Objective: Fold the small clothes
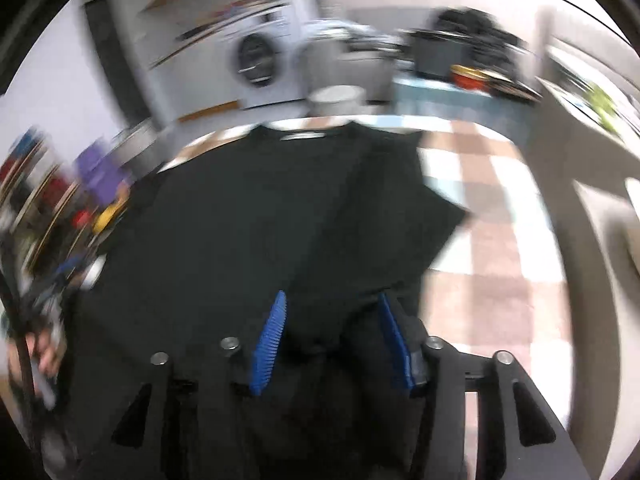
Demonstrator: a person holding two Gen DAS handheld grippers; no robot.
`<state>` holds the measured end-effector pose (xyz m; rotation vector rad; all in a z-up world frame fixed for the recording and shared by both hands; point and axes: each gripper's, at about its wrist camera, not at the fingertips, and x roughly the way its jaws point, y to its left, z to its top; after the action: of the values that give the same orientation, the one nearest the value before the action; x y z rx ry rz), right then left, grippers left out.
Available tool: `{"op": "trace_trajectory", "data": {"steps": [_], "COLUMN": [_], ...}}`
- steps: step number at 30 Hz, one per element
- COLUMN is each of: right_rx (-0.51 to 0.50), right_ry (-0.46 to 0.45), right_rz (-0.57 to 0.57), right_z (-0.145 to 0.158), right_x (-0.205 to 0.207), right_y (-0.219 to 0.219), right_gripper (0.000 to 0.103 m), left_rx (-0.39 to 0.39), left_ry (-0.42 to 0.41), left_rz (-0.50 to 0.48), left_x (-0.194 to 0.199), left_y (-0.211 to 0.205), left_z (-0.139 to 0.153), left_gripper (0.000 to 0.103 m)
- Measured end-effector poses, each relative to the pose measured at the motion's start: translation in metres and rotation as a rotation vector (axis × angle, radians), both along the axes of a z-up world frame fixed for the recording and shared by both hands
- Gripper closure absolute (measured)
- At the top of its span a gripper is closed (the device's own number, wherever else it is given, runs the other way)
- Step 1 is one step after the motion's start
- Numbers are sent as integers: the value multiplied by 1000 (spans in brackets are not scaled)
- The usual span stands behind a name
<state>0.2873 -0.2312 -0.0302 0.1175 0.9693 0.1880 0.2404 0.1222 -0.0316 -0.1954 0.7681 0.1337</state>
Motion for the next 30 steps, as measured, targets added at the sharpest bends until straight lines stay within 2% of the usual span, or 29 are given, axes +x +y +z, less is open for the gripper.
{"op": "trace_trajectory", "data": {"steps": [4, 8, 11, 12, 13, 14, 15, 17, 19, 21, 22, 23, 24, 25, 26, 28, 30], "right_rx": [107, 158, 154, 146, 148, 147, 153, 167, 228, 363, 405, 417, 377, 291, 159, 23, -28], "right_ry": [53, 86, 100, 96, 93, 86, 58, -30, -97, -109, -121, -163, -213, -247, -239, -155, -37], "right_rz": [-149, -189, -235, -245, -251, -260, -256, -199, -73, 132, 202, 223, 208, 175, 113, 28, -27], "right_z": [-13, -29, -35, -35, -36, -37, -30, -10, 17, 42, 50, 58, 63, 65, 61, 44, 17], "right_x": [29, 54, 66, 70, 74, 79, 79, 82, 85, 83, 78, 71, 64, 59, 61, 72, 83], "right_y": [-27, -33, -33, -33, -33, -34, -33, -18, 4, 29, 37, 39, 39, 38, 35, 27, 15], "right_gripper": [50, 50, 51, 57, 76, 89, 94, 95, 95, 83, 61, 45, 45, 45, 45, 46, 54], "left_rx": [0, 1, 3, 1, 0, -1, -2, 0, 5, 6, 5, 5, 6, 7, 4, -2, -1], "left_ry": [2, 10, 13, 14, 15, 16, 17, 19, 23, 27, 27, 26, 25, 24, 22, 21, 23], "left_rz": [-9, -10, -6, -4, 0, 2, 2, -2, -6, -11, -13, -15, -16, -14, -10, -9, -11], "left_x": [2, 2, 5, 5, 5, 7, 7, 9, 11, 13, 13, 13, 13, 14, 13, 13, 14], "left_y": [-3, -4, -3, -3, -2, -2, -1, -2, -3, -5, -6, -7, -7, -6, -5, -3, -3], "left_z": [-1, -2, -3, -3, -3, -4, -4, -4, -5, -6, -6, -6, -6, -6, -6, -7, -7], "left_gripper": [62, 62, 62, 62, 62, 62, 62, 62, 62, 62, 62, 62, 62, 62, 62, 62, 62]}}
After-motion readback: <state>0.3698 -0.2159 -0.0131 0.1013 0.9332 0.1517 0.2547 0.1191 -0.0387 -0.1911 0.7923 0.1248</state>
